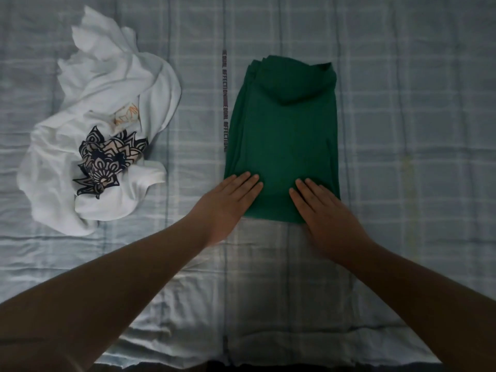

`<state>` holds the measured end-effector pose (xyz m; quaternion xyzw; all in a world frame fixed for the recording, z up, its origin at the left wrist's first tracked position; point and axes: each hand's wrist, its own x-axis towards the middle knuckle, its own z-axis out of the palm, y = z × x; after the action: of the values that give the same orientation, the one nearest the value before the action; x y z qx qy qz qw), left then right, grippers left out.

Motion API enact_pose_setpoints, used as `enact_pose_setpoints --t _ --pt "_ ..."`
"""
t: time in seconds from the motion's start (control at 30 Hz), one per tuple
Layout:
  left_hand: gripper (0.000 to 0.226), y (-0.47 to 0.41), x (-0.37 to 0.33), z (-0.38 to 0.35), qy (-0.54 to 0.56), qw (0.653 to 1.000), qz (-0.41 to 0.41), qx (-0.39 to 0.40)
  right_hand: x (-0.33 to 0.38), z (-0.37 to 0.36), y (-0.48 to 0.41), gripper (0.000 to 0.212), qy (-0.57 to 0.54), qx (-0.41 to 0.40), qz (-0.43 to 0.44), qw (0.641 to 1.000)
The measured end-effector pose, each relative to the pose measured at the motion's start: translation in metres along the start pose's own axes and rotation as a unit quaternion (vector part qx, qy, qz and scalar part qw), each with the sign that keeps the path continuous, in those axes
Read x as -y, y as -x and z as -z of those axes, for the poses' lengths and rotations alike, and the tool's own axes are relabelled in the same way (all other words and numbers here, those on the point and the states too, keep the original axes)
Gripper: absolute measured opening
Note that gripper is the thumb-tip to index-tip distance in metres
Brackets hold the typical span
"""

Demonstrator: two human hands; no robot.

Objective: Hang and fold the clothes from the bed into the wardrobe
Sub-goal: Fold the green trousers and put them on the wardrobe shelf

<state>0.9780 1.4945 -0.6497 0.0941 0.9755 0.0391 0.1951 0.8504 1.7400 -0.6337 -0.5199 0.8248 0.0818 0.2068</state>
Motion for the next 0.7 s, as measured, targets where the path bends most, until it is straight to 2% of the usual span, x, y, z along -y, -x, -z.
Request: enact_pose_setpoints --t 0.23,0.37,0.5,0.6,0.7 --pt "0.074 0.027 -0.028 0.040 0.015 0.997 0.010 0.072 0.016 0.028 0.034 0.074 -0.027 0.016 -0.035 0.999" --pt "0.074 0.075 -0.057 0.067 0.122 0.987 -0.011 0.106 0.023 0.044 0.090 0.076 -0.045 0.085 0.009 0.995" --pt "0.073 0.110 -0.093 0.079 0.150 0.978 -0.029 0.144 0.036 0.053 0.137 0.075 -0.080 0.108 0.044 0.990" --pt "0.081 0.122 -0.116 0.074 0.172 0.966 -0.036 0.190 0.044 0.050 0.153 0.077 -0.100 0.171 0.060 0.978" --pt "0.087 0.133 -0.124 0.071 0.256 0.941 -0.009 0.222 0.048 0.052 0.157 0.077 -0.158 0.242 0.058 0.956"
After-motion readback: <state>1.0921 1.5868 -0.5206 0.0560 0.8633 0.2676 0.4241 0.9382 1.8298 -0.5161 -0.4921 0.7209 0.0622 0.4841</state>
